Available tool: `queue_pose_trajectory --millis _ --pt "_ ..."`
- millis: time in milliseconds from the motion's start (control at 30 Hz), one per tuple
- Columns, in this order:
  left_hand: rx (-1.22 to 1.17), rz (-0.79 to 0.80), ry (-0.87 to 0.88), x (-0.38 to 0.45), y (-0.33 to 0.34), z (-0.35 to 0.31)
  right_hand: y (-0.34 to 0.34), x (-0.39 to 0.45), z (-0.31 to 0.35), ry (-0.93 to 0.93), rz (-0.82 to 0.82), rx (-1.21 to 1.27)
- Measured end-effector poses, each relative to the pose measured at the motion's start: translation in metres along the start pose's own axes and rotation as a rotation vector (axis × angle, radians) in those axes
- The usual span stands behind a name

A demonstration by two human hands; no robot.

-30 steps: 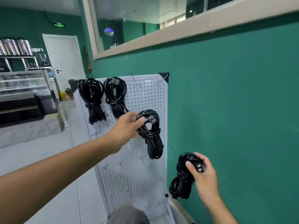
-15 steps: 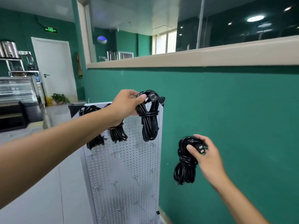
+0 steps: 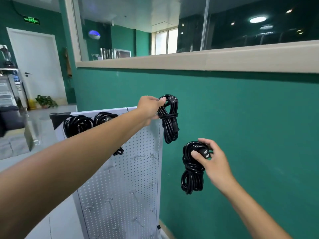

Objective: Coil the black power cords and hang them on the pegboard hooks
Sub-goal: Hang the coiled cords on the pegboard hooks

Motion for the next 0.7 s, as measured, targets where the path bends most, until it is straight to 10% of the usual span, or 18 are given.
queue_pose_trajectory --millis 700 --pt "0.307 -0.244 -0.073 0.035 0.009 0.033 0.006 0.002 -0.009 0.018 0.011 -0.015"
Point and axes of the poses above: each hand's wrist, its own x-axis towards the middle knuckle, its own y-axis out of the palm, z = x × y, the point moved 2 cm from there along x, towards the middle knuckle, and after that the axes turned 10 degrees about z, right-handed, at the moved point
